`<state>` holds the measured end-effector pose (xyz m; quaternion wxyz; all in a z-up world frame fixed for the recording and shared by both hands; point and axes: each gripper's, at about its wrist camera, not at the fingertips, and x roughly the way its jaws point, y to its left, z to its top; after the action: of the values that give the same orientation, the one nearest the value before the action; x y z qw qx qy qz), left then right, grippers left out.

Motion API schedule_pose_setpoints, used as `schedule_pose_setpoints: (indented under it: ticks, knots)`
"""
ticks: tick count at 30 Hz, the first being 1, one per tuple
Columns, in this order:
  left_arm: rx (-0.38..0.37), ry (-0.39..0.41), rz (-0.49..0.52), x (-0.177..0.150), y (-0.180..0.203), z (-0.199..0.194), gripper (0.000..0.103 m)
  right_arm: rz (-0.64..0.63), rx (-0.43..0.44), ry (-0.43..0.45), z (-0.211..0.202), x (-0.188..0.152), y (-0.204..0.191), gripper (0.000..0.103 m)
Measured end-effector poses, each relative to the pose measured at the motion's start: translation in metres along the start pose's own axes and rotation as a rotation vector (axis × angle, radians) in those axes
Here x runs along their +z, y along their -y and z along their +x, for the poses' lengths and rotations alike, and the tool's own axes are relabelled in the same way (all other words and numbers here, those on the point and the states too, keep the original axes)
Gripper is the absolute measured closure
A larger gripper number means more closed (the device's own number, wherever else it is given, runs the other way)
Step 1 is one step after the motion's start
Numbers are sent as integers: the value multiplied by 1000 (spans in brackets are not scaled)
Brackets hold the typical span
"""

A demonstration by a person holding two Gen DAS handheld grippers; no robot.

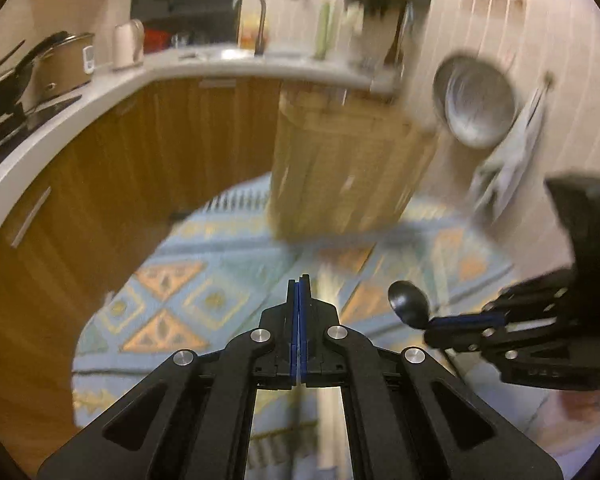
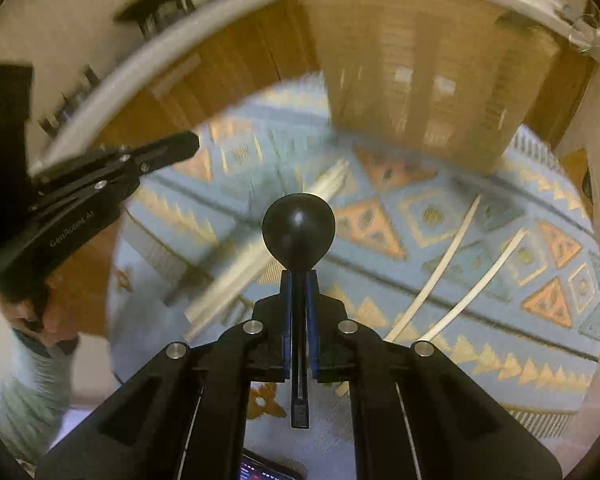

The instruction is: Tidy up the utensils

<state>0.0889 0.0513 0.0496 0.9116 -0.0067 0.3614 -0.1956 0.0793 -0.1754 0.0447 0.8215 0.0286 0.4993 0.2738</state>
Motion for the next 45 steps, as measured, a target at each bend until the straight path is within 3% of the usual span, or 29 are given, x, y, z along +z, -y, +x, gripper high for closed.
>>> schedule_pose_setpoints:
  ticks: [3, 5, 8, 9, 11, 12, 14, 18, 21, 23, 27, 29, 31, 34, 37, 40, 42, 45]
  knots:
    - [-24, 89, -29, 14, 3, -12, 103, 4, 35, 105, -28, 9, 5, 98]
    - [-26, 93, -40, 22, 3, -12, 103, 3, 34, 138, -46, 9, 11, 98]
    - [-107, -82, -15, 18, 3, 14, 99, 14, 44, 143, -44, 8, 14, 98]
    - [-76, -118, -11, 11, 1, 22, 98, 15, 45, 136, -42, 7, 17, 98]
    - [-6, -226, 11, -7, -1, 44, 72, 24, 49, 118, -35, 5, 21, 98]
    - [1, -260, 13, -13, -1, 52, 72, 35, 55, 105, -28, 4, 25, 98]
    - [-5, -341, 20, -25, 0, 70, 72, 55, 62, 78, -14, 1, 29, 98]
    - [3, -424, 75, -32, 11, 92, 72, 55, 66, 50, -3, -5, 28, 98]
    - [71, -449, 148, -34, 22, 99, 78, 53, 64, 44, -1, -6, 30, 98]
    - [130, -461, 207, -32, 28, 105, 93, 58, 72, 39, 1, -7, 32, 98]
    - [126, -466, 211, -32, 22, 100, 93, 63, 85, 51, -3, -7, 36, 98]
    - [101, -431, 160, -31, 15, 95, 93, 60, 90, 67, -8, -6, 38, 98]
    - [92, -348, 116, -24, 11, 83, 93, 62, 101, 96, -17, -4, 40, 98]
    - [54, -172, 52, -1, 11, 50, 93, 53, 112, 188, -41, 4, 41, 98]
    - [23, 83, 29, 37, 23, 6, 93, 36, 110, 324, -73, 17, 40, 98]
    - [36, 278, 15, 72, 39, -18, 93, 33, 110, 475, -103, 39, 42, 98]
    - [26, 367, -22, 94, 44, -21, 93, 48, 100, 549, -115, 53, 46, 98]
    - [30, 498, -45, 118, 56, -15, 93, 65, -8, 684, -127, 78, 57, 98]
